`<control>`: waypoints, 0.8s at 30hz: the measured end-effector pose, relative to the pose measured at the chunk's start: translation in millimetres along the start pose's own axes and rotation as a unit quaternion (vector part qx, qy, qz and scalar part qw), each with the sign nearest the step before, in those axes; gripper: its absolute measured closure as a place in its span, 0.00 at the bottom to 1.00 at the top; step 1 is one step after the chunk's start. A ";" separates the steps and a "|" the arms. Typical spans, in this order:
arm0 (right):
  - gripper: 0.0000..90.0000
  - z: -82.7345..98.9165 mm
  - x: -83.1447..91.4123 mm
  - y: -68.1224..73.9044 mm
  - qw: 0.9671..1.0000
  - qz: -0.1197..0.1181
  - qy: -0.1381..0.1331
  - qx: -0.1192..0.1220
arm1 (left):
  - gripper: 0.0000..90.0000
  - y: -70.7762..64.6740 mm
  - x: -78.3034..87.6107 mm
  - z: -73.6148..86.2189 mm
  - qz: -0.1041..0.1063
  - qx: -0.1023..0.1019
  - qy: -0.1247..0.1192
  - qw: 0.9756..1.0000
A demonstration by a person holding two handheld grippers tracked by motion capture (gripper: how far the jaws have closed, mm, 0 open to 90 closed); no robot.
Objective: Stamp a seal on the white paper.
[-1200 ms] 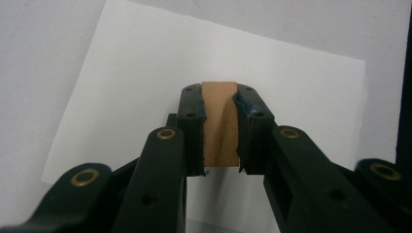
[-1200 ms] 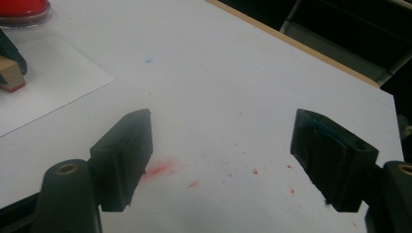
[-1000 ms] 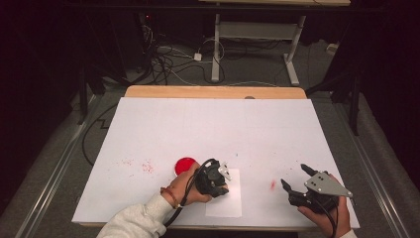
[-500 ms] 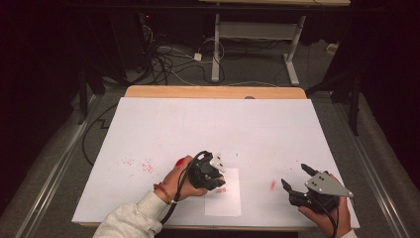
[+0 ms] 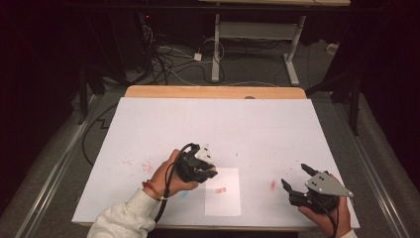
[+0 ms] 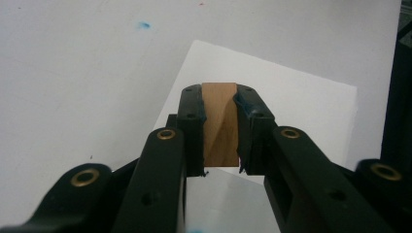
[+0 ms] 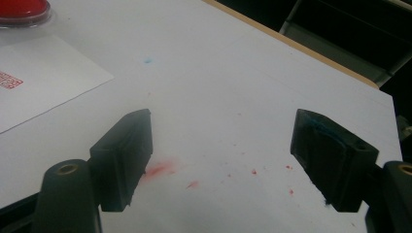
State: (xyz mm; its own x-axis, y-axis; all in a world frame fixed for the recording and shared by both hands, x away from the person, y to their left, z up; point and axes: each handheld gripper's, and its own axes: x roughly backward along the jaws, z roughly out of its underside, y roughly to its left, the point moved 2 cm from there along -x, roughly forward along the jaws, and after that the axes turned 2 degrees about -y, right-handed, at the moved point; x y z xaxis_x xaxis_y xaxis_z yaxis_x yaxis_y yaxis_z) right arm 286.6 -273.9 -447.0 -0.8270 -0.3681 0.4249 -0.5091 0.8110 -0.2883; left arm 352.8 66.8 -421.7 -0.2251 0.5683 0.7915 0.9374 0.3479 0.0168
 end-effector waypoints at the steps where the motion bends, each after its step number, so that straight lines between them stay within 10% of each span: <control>1: 0.26 0.0 0.0 0.0 1.000 0.000 0.000 0.000 | 0.82 1.0 1.6 0.9 0.000 0.002 -0.002 1.000; 24: 0.26 0.3 -4.0 -2.9 1.000 0.000 0.004 -0.004 | 0.82 20.5 18.5 15.8 -0.035 0.021 -0.005 0.999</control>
State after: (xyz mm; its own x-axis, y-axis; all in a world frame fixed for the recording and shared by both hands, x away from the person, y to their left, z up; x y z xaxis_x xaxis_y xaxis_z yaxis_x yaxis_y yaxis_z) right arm 291.3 -274.9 -448.2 -0.8255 -0.3637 0.4316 -0.5065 0.8149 -0.2819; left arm 363.6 96.2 -416.4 -0.2923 0.5490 0.7830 0.9072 0.4182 0.0455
